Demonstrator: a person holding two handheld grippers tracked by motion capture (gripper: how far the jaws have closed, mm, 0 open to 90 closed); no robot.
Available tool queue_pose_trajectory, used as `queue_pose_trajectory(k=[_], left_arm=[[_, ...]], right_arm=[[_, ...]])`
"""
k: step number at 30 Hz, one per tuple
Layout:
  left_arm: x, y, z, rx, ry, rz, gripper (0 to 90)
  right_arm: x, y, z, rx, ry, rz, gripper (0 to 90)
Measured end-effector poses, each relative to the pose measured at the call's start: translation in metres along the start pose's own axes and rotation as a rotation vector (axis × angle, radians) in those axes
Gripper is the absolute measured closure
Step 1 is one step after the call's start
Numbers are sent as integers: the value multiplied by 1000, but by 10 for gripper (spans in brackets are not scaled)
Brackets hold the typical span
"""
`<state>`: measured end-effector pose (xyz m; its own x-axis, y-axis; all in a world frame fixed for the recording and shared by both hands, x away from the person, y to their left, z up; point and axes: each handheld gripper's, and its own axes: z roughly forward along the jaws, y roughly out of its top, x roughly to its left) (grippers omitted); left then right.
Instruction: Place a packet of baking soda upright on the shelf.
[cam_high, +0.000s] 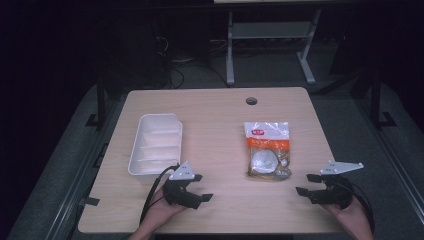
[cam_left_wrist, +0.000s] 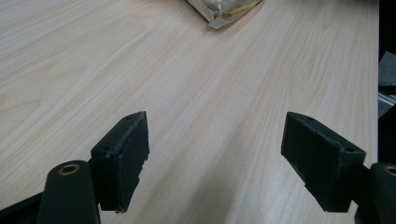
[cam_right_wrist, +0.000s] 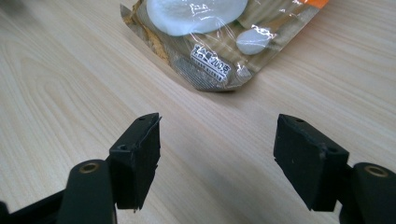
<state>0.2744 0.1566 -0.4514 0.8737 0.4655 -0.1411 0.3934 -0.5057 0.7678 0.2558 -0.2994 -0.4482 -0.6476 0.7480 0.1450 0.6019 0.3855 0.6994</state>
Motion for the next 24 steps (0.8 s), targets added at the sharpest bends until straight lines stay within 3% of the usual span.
queue_pose_trajectory(k=[10,13,21,24], left_arm=[[-1,2,2,-6,-4,-3,231],[-2,6,2,-39,-26,-27,237],[-3,25,10,-42,-26,-17,256],[-2,40,20,-42,-31,-16,265]], right_arm=[[-1,7,2,-12,-8,-7,312],[-1,16,4,-22,-2,-7,322],[-6,42,11,-39,18,-29,403],[-8,53,15,-31,32,-38,444]])
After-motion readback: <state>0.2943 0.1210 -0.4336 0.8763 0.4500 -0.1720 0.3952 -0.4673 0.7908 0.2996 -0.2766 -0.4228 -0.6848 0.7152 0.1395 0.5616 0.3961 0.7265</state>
